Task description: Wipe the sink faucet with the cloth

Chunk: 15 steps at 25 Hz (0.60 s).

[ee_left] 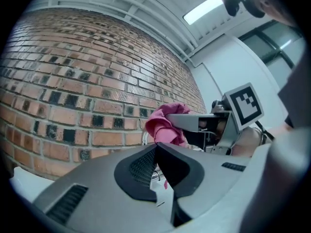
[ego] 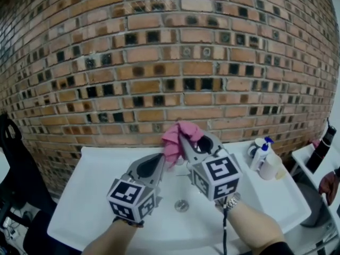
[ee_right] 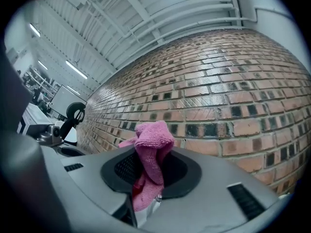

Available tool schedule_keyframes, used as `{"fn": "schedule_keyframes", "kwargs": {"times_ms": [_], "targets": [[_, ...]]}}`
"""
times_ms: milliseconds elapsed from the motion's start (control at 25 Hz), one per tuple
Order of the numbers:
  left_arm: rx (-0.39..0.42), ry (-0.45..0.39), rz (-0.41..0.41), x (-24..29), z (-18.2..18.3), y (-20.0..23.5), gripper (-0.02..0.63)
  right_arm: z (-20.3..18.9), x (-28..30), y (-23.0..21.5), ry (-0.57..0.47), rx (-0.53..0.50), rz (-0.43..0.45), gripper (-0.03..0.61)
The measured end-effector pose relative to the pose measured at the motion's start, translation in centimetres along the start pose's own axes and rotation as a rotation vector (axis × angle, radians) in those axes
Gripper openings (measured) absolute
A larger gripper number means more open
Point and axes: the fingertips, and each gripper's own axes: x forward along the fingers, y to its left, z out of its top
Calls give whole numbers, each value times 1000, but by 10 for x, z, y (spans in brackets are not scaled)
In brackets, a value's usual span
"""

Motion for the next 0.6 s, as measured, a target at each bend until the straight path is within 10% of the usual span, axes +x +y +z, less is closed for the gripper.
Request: {"fn": "schedule_keyframes", "kwargs": {"times_ms": [600], "targets": [[12,21,-8,3,3,1,0,5,23,-29,-23,65,-35,97]]}}
